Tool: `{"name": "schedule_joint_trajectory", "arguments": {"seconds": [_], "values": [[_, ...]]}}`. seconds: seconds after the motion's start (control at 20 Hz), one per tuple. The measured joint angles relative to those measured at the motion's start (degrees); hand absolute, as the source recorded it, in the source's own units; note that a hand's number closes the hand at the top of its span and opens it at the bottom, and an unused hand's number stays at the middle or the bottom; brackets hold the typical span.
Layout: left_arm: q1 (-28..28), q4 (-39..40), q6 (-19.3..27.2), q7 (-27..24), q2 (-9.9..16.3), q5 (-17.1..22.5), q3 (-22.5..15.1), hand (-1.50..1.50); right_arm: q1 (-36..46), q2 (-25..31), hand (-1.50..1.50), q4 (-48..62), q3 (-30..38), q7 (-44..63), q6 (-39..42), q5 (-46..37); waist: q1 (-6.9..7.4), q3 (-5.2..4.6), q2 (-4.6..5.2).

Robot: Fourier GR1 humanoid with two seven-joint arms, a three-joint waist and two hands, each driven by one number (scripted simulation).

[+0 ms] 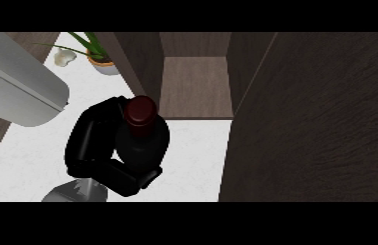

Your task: Pick up the wine, place it into the cabinet and close the cabinet

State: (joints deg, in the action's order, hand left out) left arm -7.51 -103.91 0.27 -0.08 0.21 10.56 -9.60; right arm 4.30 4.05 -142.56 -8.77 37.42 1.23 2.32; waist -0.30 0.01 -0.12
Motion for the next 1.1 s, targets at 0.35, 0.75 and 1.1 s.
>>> {"name": "schedule_joint_trajectory", "arguments": {"seconds": [0.35, 0.75, 1.1], "values": [[-6.3, -0.8, 12.6, 4.4, -0.2, -0.3, -9.2, 1.5, -2.1, 0.4, -1.5, -0.1, 1.9, -1.8, 2.0, 0.6, -0.17, 0.02, 0.01], [-18.2, 6.3, 24.4, 5.8, -0.2, -0.9, -13.4, 1.5, -1.4, 0.2, -1.5, 0.1, 2.8, -1.8, 2.7, 1.1, -0.32, 0.02, 0.07], [-22.3, 11.1, 29.3, 4.2, -0.2, -1.3, -14.8, 1.5, -2.2, 0.0, -1.5, -0.2, 2.7, -1.8, 3.4, 1.3, -0.3, 0.01, 0.06]]}}
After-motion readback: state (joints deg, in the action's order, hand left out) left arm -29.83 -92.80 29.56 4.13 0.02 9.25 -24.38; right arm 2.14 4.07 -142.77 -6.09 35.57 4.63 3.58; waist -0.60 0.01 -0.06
